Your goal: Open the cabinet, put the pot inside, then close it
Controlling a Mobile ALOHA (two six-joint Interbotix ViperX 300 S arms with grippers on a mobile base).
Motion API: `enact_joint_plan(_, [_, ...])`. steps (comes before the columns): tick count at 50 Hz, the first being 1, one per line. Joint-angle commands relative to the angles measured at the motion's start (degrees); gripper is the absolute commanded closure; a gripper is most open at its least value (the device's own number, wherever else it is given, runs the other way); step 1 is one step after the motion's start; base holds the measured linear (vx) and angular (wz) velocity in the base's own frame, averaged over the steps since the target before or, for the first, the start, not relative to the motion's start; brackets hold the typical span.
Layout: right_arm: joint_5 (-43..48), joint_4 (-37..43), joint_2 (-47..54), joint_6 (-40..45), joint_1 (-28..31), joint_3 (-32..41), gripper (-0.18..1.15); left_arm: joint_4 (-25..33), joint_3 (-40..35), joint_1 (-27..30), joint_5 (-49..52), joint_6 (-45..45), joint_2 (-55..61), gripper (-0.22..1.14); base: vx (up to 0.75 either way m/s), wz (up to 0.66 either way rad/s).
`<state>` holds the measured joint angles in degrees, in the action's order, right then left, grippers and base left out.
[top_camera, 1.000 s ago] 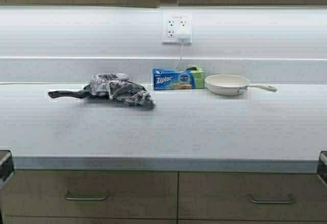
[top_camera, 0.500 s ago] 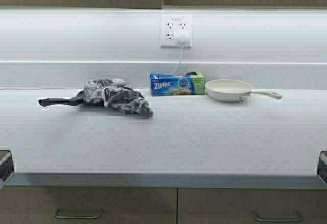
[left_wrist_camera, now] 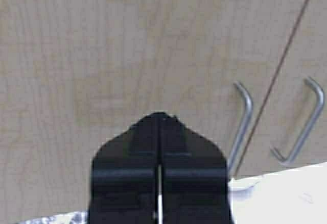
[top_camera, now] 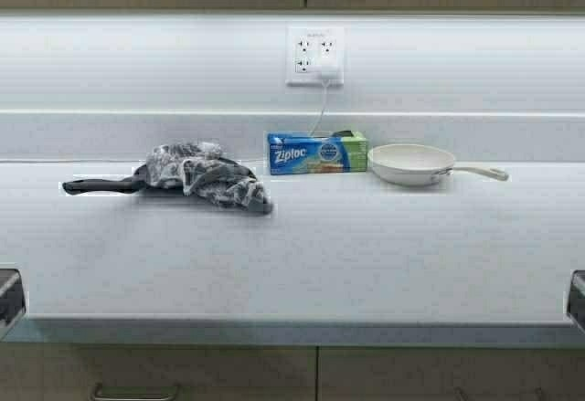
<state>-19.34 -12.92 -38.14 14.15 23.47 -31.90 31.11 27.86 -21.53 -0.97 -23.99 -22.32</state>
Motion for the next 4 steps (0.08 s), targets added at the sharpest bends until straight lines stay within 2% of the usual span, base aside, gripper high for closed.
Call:
enact_joint_plan(1, [0.2,0.1,-0.5,-0.2,0.3,0.4,0.91,0.1,1.3,-0.1,-1.0,0.1,-3.3,0.88,0.02,0.02])
enact_joint_plan(4, [0.2,0.1,-0.5,-0.2,0.2,0.1,0.91,0.1,2.0,-0.1,-0.9,0.1,-4.0,0.88,0.01,0.01])
